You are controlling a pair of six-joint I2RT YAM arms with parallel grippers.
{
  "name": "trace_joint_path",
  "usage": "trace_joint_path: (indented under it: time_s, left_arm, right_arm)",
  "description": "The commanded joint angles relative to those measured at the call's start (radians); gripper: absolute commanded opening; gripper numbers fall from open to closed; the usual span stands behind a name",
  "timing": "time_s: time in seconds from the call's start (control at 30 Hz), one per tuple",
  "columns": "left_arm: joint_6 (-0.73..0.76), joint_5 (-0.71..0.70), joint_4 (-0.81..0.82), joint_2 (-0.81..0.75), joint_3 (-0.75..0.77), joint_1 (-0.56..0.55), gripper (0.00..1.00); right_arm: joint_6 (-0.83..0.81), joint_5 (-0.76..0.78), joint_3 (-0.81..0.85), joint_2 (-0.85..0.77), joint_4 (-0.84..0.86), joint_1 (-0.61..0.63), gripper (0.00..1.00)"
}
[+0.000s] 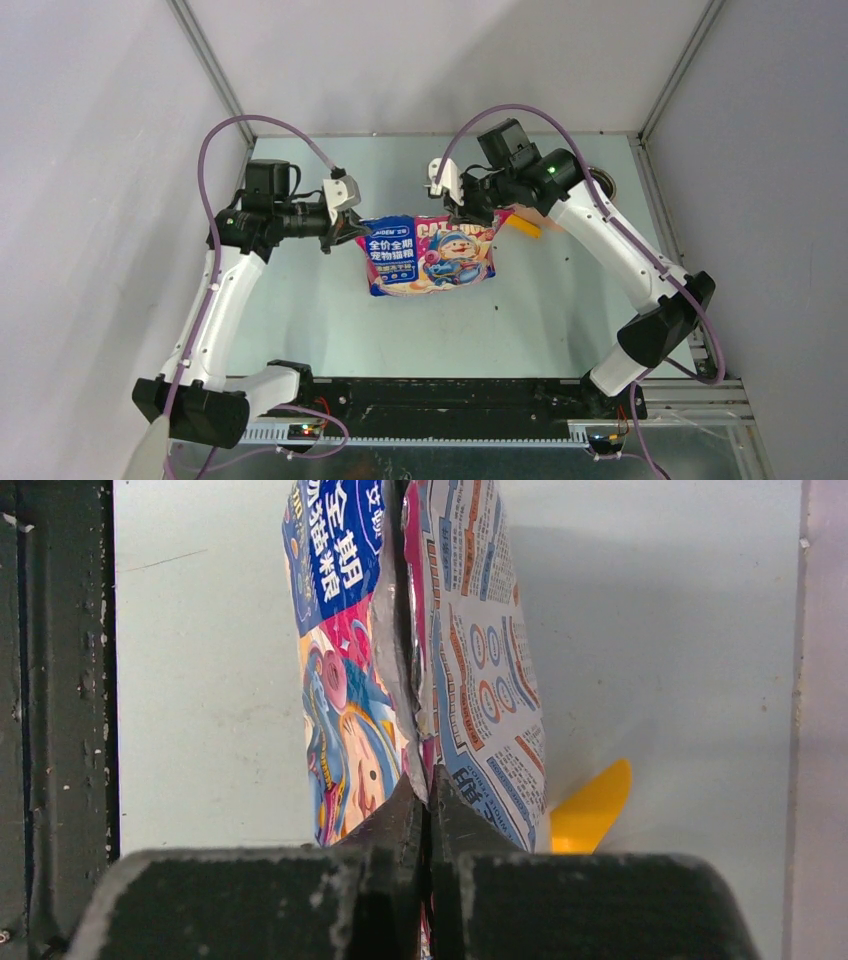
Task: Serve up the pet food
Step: Close the pet food bag at the center of the board.
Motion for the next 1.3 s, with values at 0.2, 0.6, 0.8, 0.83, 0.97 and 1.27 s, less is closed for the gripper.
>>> trace_joint_path:
  time_s: [0.2, 0.6, 0.8, 0.83, 0.97, 1.27]
  left_arm:
    - [0.025, 0.041, -0.019, -0.06, 0.003, 0.023, 0.0]
    - [0.023, 0.048, -0.015, -0.068, -0.006, 0.032, 0.0]
    - [0.02, 0.051, -0.011, -0.067, -0.007, 0.032, 0.0]
    - [0.021, 0.05, -0.011, -0.067, -0.007, 0.033, 0.0]
    - [0.02, 0.05, -0.011, -0.065, -0.007, 0.032, 0.0]
    - [-0.053, -0.052, 0.022, -0.051, 0.073, 0.032, 0.0]
  right_arm:
    - [-0.079, 0.055, 0.008, -0.105, -0.12, -0.057, 0.4]
    - [-0.103, 0.08, -0.035, -0.097, -0.11, -0.064, 0.34]
    - [-0.099, 0.099, -0.052, -0.088, -0.096, -0.056, 0.4]
    - [-0.09, 0.098, -0.054, -0.086, -0.088, -0.057, 0.4]
    - [-0.077, 0.076, -0.045, -0.074, -0.064, -0.059, 0.21]
    - [-0.143, 0.211, 0.141, -0.046, -0.214, -0.05, 0.0]
